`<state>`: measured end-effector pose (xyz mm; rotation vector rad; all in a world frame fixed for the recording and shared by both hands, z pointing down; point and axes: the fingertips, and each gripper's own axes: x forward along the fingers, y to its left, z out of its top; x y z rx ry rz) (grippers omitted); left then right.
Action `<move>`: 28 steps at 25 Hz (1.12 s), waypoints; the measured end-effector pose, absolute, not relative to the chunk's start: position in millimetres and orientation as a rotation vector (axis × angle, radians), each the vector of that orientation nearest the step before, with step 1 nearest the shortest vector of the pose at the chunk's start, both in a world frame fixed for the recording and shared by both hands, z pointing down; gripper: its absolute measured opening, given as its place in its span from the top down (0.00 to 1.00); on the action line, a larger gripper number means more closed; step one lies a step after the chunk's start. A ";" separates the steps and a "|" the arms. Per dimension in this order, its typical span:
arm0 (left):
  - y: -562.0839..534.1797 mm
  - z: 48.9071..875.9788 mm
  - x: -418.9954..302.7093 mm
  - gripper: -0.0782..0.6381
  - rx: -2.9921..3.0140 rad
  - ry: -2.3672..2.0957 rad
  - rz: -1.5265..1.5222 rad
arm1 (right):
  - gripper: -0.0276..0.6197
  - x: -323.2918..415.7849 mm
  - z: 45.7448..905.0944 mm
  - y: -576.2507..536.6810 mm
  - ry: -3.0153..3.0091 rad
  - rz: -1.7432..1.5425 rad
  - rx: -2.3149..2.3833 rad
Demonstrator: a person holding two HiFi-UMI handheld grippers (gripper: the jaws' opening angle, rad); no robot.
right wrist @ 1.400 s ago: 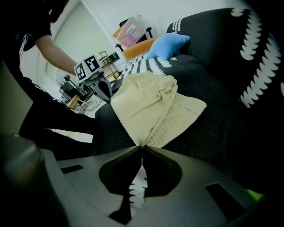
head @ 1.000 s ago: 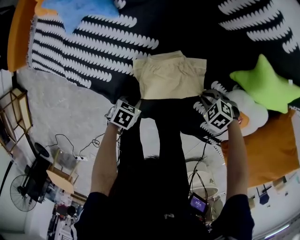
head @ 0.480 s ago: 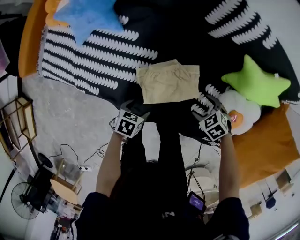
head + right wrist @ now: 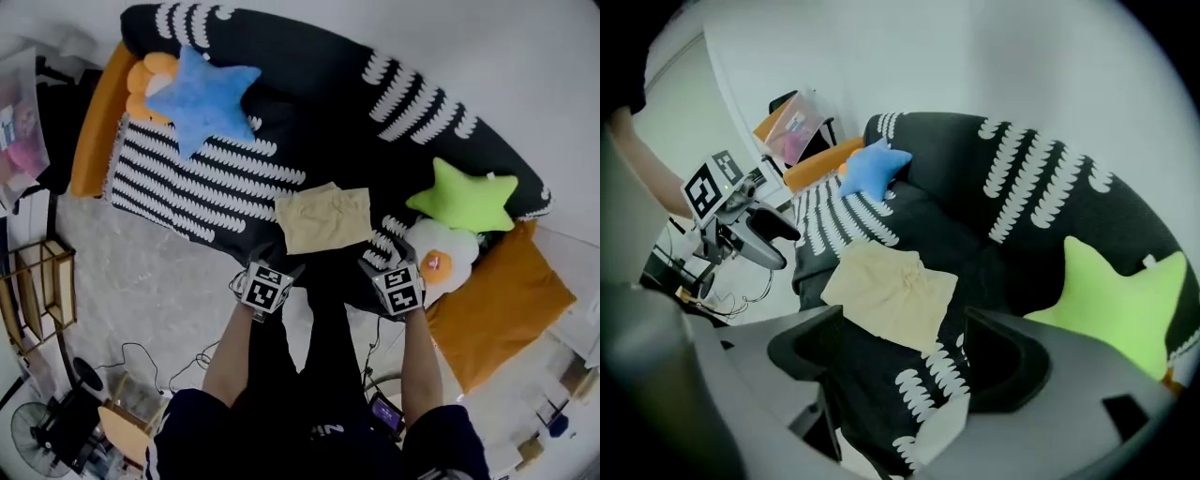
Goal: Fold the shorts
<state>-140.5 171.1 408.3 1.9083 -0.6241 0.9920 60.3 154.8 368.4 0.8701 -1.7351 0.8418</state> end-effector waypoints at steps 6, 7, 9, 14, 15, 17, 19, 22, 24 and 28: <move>144.1 353.1 -160.1 0.40 1.950 -0.721 0.921 | 0.33 46.3 320.0 146.5 -1.728 0.874 1.021; 140.6 346.8 -163.0 0.40 1.961 -0.729 0.919 | 0.33 43.8 313.4 145.1 -1.726 0.872 1.047; 135.5 333.2 -167.9 0.39 1.979 -0.751 0.914 | 0.33 39.0 300.0 143.7 -1.722 0.873 1.090; 139.3 299.3 -172.0 0.39 2.015 -0.756 0.878 | 0.33 25.6 266.8 148.3 -1.709 0.897 1.171; 139.9 293.4 -171.5 0.39 2.026 -0.747 0.863 | 0.33 23.0 260.9 147.9 -1.708 0.889 1.182; 135.6 281.8 -171.8 0.39 2.054 -0.742 0.832 | 0.33 16.3 247.6 142.2 -1.716 0.873 1.228; 127.7 270.6 -173.3 0.39 2.087 -0.755 0.804 | 0.35 8.8 232.2 136.4 -1.736 0.864 1.295; 114.5 249.4 -175.3 0.39 2.137 -0.783 0.725 | 0.36 -5.6 214.1 133.7 -1.761 0.836 1.306; 109.5 234.7 -178.9 0.39 2.175 -0.791 0.692 | 0.37 -16.1 204.2 133.5 -1.770 0.796 1.283; 104.4 209.0 -185.0 0.39 2.263 -0.795 0.664 | 0.36 -26.4 175.9 126.1 -1.794 0.710 1.340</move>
